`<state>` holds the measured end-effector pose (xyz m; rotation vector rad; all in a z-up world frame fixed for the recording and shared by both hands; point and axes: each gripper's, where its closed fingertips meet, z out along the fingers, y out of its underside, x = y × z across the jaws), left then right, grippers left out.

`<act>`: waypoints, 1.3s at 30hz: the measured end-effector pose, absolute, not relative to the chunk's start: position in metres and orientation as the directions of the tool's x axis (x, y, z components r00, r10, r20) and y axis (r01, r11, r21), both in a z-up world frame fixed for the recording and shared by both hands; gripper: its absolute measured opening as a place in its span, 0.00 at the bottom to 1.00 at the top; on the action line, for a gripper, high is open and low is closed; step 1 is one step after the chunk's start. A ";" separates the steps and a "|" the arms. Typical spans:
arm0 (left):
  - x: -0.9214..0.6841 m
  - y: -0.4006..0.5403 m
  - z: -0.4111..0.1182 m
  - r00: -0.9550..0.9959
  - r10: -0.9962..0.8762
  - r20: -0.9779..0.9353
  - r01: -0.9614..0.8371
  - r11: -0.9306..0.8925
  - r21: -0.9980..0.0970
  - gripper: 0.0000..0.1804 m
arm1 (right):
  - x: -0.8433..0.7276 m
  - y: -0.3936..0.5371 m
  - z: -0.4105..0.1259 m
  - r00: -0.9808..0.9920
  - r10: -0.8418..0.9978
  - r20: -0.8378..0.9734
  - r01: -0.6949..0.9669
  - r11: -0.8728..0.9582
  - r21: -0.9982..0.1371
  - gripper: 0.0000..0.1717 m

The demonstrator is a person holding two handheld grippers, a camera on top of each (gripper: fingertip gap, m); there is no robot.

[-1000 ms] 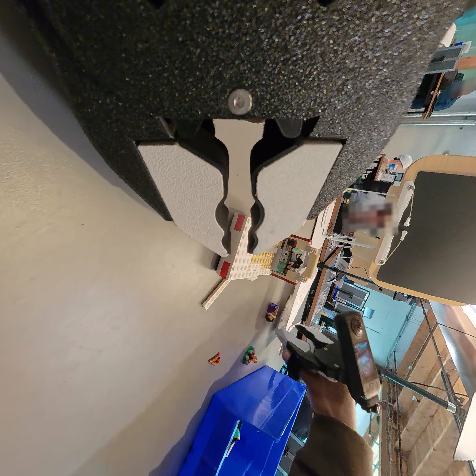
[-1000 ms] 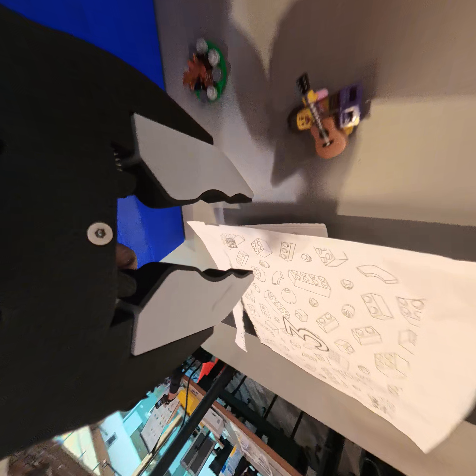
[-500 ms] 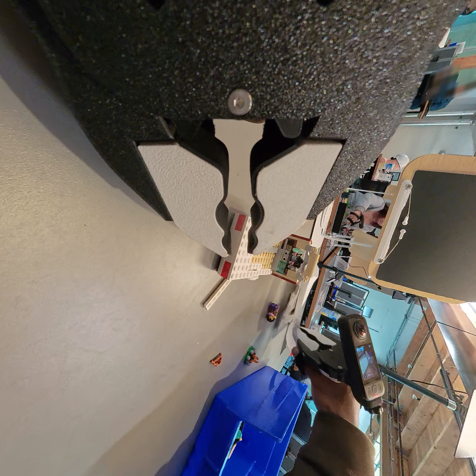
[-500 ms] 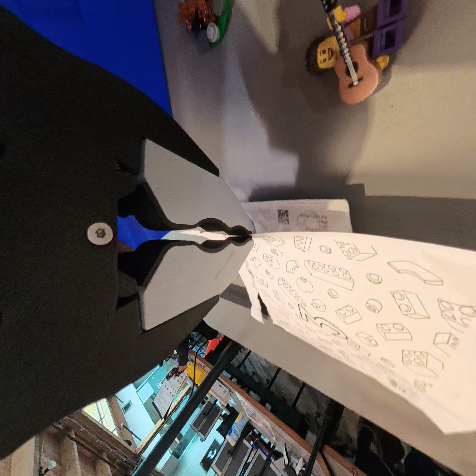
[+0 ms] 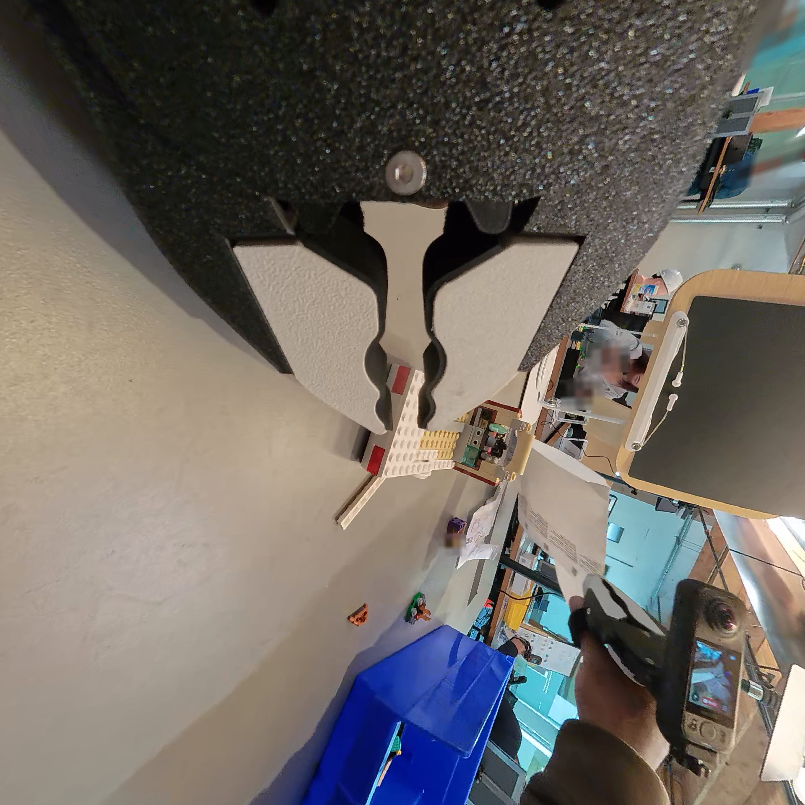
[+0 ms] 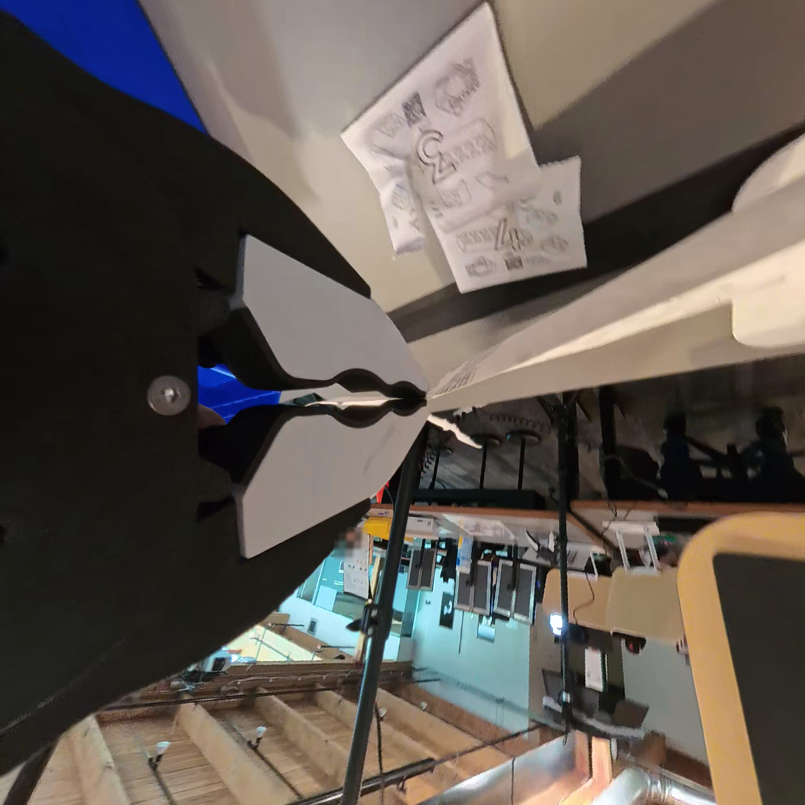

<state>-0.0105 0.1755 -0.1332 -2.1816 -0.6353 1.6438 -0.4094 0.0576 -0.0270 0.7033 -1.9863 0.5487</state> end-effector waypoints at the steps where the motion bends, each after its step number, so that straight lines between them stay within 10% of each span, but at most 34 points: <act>1: -0.010 0.174 -0.133 0.229 0.536 -0.812 0.152 -0.844 -0.514 0.06 | -0.409 0.056 -0.020 -0.402 -0.229 0.886 -0.669 0.734 -0.113 0.00; 18: -0.011 0.156 -0.122 0.140 0.606 -0.783 0.202 -0.791 -0.577 0.09 | -0.339 0.093 0.115 -0.410 0.012 0.912 -0.789 0.496 -0.361 0.00; 39: 0.027 0.166 -0.075 0.082 0.997 0.011 0.079 0.004 -0.997 0.25 | -0.116 0.216 0.119 -0.470 -0.005 0.883 -0.882 -0.036 -0.470 0.00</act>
